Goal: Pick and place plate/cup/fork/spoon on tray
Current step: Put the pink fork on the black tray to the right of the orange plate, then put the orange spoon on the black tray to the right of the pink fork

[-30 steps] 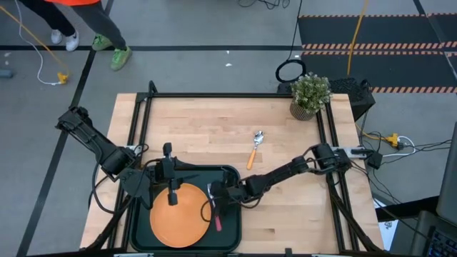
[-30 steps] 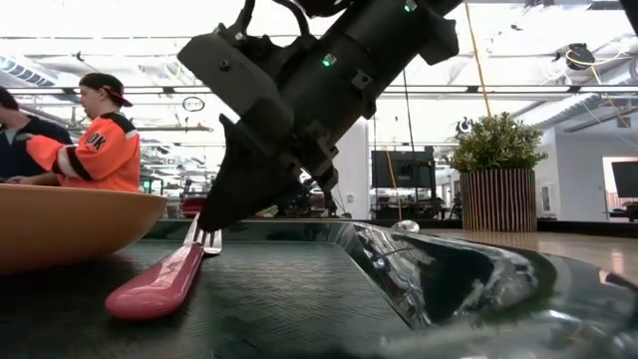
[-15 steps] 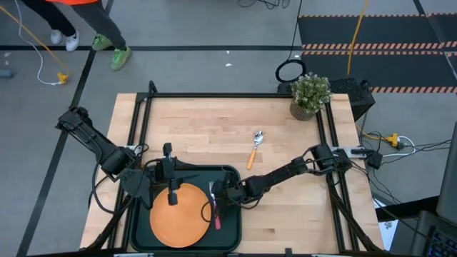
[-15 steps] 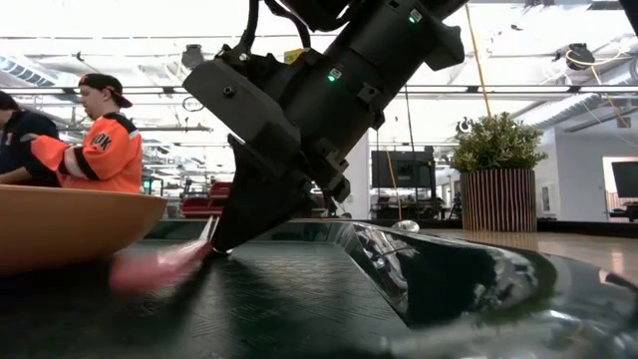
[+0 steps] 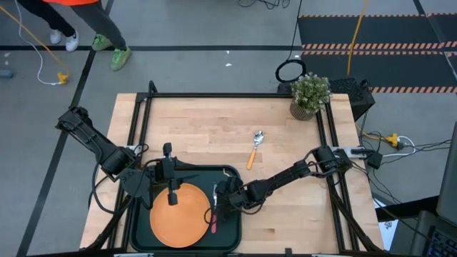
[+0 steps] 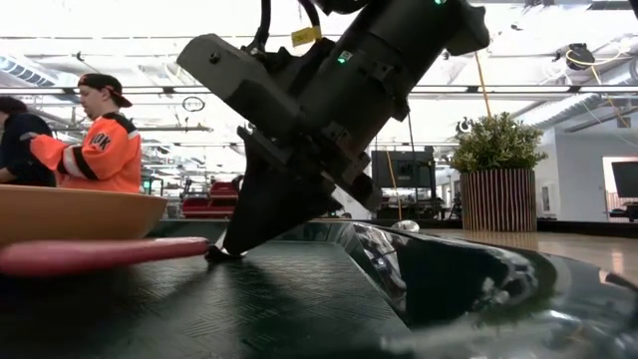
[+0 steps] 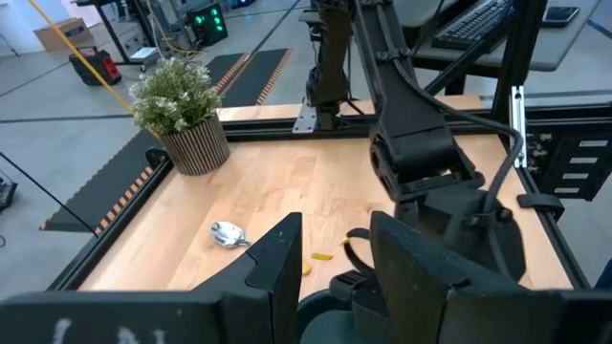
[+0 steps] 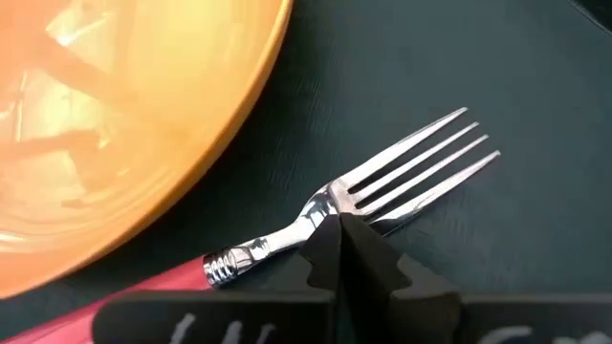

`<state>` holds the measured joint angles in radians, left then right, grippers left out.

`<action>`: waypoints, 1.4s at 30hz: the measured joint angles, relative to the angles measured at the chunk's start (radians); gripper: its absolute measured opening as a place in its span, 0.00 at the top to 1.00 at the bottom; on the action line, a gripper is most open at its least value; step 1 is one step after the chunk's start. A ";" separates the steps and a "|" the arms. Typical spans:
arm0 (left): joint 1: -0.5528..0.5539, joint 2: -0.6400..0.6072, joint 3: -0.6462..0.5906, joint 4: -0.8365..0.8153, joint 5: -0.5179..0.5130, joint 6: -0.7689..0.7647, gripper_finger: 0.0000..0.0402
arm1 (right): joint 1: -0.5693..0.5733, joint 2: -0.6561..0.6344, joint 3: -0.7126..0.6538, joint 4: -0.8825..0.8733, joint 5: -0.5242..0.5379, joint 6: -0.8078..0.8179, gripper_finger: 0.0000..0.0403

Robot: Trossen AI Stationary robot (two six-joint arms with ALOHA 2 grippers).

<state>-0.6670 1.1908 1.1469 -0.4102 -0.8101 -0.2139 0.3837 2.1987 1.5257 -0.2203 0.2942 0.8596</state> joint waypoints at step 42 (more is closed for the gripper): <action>-0.001 0.000 0.000 -0.001 0.000 0.018 0.68 | -0.024 -0.310 -0.003 -0.452 0.187 0.009 1.00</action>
<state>-0.6678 1.1908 1.1469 -0.4108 -0.8099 -0.1963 0.3596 1.8882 1.5227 -0.6724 0.4811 0.8686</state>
